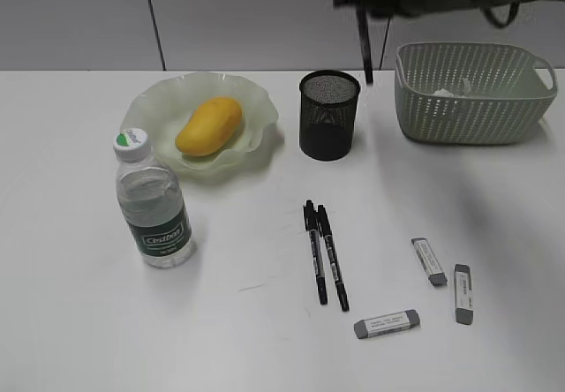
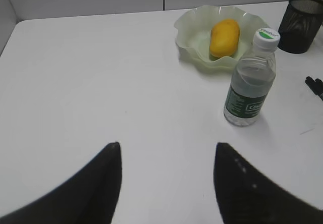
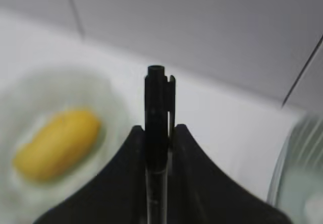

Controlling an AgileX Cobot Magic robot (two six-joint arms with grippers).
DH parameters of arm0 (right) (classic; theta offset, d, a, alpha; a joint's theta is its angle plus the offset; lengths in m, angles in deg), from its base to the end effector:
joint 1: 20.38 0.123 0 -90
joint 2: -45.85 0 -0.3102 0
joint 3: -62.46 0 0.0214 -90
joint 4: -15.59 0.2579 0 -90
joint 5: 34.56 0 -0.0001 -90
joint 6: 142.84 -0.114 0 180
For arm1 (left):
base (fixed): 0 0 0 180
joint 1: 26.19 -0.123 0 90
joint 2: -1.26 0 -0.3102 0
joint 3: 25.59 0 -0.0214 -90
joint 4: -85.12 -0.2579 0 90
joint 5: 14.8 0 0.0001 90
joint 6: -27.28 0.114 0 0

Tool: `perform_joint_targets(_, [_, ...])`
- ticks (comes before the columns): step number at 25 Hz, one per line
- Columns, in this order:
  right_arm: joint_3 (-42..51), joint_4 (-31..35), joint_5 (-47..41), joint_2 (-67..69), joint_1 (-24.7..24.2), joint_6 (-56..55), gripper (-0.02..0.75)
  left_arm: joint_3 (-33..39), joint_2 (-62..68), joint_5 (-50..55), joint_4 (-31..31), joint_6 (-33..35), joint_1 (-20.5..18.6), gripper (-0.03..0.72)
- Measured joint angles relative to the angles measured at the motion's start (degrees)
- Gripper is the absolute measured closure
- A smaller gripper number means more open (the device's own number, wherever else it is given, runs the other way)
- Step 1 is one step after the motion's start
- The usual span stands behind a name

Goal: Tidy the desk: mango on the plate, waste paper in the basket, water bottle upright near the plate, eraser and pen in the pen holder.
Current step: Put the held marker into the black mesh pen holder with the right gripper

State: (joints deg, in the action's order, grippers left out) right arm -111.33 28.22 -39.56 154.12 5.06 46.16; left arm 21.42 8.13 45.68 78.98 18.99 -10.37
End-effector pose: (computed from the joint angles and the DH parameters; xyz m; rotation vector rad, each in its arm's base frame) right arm 0.3965 0.1910 0.2742 -0.4096 2.0595 0.3271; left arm -0.0056 0.0126 0.2828 0.1237 1.9906 -0.1444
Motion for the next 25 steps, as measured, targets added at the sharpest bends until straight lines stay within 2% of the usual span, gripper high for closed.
perform_joint_targets(2, [2.8, -1.4, 18.8, -1.4, -0.3, 0.0, 0.606, 0.0, 0.0, 0.0, 0.0, 0.0, 0.0, 0.254])
perform_joint_targets(5, [4.5, -2.2, 36.7, 2.8, -0.4, 0.0, 0.606, 0.0, 0.0, 0.0, 0.0, 0.0, 0.0, 0.254])
perform_joint_targets(9, [4.7, -3.3, 48.5, 13.9, -0.4, -1.0, 0.606, 0.0, 0.0, 0.0, 0.0, 0.0, 0.0, 0.254])
perform_joint_targets(11, [4.9, -5.2, 51.0, 18.2, -0.4, -4.6, 0.606, 0.0, 0.0, 0.0, 0.0, 0.0, 0.0, 0.254])
perform_joint_targets(14, [5.2, -9.3, 51.6, 21.1, -0.4, -9.7, 0.606, 0.0, 0.0, 0.0, 0.0, 0.0, 0.0, 0.254])
perform_joint_targets(16, [5.2, -10.8, 51.1, 21.2, -0.4, -10.9, 0.572, 0.0, 0.0, 0.0, 0.0, 0.0, 0.0, 0.254])
perform_joint_targets(21, [5.2, -11.7, 42.8, 17.3, -0.4, -11.5, 0.202, 0.0, 0.0, 0.0, 0.0, 0.0, 0.0, 0.255])
perform_joint_targets(23, [5.2, -11.7, 34.9, 12.8, -0.4, -11.5, 0.155, 0.0, 0.0, 0.0, 0.0, 0.0, 0.0, 0.255])
perform_joint_targets(25, [5.2, -11.7, 24.9, 6.5, -0.4, -10.8, 0.174, 0.0, 0.0, 0.0, 0.0, 0.0, 0.0, 0.255])
